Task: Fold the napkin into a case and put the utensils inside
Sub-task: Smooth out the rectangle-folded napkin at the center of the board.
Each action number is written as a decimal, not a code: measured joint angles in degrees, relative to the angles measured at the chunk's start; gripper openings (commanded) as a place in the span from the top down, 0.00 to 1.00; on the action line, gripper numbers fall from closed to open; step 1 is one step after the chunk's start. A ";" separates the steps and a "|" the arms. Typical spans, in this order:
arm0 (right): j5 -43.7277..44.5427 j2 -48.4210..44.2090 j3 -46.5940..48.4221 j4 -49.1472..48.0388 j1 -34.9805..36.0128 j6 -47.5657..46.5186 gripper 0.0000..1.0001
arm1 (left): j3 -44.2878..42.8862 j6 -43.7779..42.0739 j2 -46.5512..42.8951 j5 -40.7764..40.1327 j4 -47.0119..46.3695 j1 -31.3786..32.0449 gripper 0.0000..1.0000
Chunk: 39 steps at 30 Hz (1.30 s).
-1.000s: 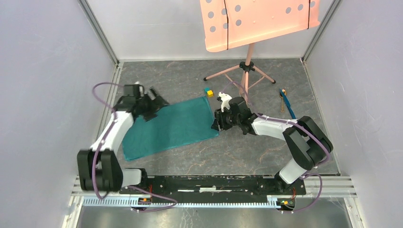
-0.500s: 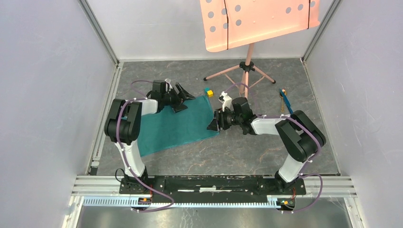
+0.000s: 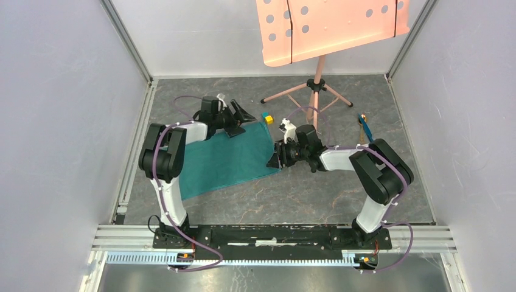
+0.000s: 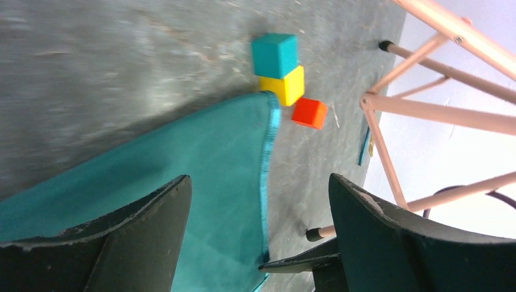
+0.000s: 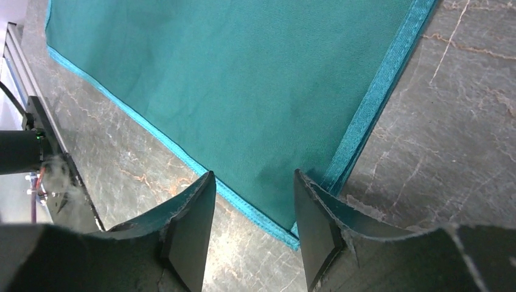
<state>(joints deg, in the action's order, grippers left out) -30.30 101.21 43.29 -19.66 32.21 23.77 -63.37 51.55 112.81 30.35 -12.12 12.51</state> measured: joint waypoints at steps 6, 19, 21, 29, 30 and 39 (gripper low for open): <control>-0.37 -2.51 -0.07 0.90 -0.02 0.35 0.45 | -3.08 3.21 3.19 1.36 -6.56 5.57 0.13; 1.31 -3.52 -4.76 -0.44 -0.02 -0.28 0.51 | -12.94 11.17 15.19 0.13 -12.07 7.10 0.12; 1.97 -4.09 -5.42 -0.59 -0.02 -0.63 0.51 | -13.73 11.17 15.39 -0.28 -10.71 7.04 0.13; 3.41 -6.86 -4.26 5.35 0.00 -2.51 0.41 | -18.05 7.82 15.72 -0.07 -2.99 7.06 0.06; 3.50 -7.41 -3.48 6.99 0.00 -2.93 0.40 | -18.80 6.73 15.63 -0.09 -1.46 7.06 0.05; 5.14 -3.15 7.41 10.75 0.09 -6.10 0.44 | -19.26 -1.92 4.72 0.31 18.14 6.91 0.00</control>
<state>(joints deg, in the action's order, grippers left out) -25.17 98.06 50.70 -8.91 32.29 17.67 -82.63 49.63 117.54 30.65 6.02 19.42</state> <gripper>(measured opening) 0.587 0.994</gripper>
